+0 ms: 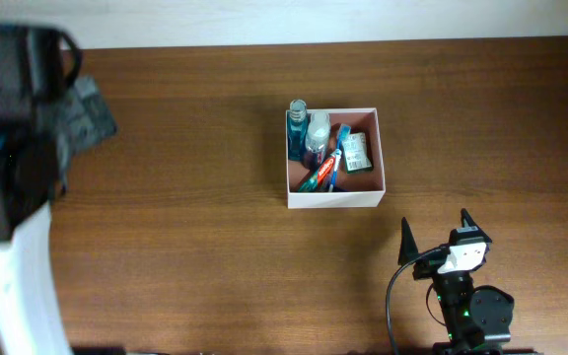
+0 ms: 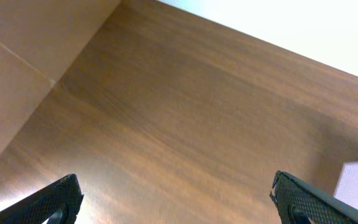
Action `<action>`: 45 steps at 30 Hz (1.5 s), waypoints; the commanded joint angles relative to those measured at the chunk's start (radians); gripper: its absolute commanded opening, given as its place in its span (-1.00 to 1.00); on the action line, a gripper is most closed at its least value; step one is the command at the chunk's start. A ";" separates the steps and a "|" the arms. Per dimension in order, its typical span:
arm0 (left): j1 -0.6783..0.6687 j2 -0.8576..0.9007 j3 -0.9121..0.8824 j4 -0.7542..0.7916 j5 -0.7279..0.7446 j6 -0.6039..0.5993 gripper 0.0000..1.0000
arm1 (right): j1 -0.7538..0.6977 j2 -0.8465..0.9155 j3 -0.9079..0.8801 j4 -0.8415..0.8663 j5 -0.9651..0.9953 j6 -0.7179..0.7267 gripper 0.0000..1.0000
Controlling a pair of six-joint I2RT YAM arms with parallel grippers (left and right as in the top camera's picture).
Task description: Pack container
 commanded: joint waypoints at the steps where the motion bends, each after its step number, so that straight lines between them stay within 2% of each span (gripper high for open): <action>1: 0.002 -0.107 -0.161 0.030 0.057 0.011 0.99 | -0.008 -0.009 -0.010 0.002 0.009 -0.007 0.97; 4: 0.002 -0.206 -0.347 0.166 0.074 0.012 0.99 | -0.008 -0.009 -0.010 0.002 0.009 -0.007 0.97; 8: 0.002 -0.351 -0.661 0.441 0.167 0.018 0.99 | -0.008 -0.009 -0.010 0.002 0.009 -0.007 0.97; 16: 0.002 -0.640 -1.309 1.027 0.456 0.250 0.99 | -0.008 -0.009 -0.010 0.002 0.009 -0.007 0.97; 21: 0.002 -0.811 -1.632 1.311 0.602 0.421 0.99 | -0.008 -0.009 -0.010 0.002 0.009 -0.007 0.97; 23: 0.002 -0.880 -1.741 1.402 0.621 0.446 0.99 | -0.008 -0.009 -0.010 0.003 0.009 -0.007 0.97; 27: 0.004 -1.032 -1.933 1.516 0.621 0.446 0.99 | -0.008 -0.009 -0.010 0.003 0.009 -0.007 0.97; 35: 0.005 -1.293 -2.213 1.613 0.620 0.446 0.99 | -0.008 -0.009 -0.010 0.003 0.009 -0.007 0.97; 45: 0.027 -1.484 -2.310 1.664 0.621 0.446 0.99 | -0.008 -0.009 -0.010 0.003 0.009 -0.007 0.97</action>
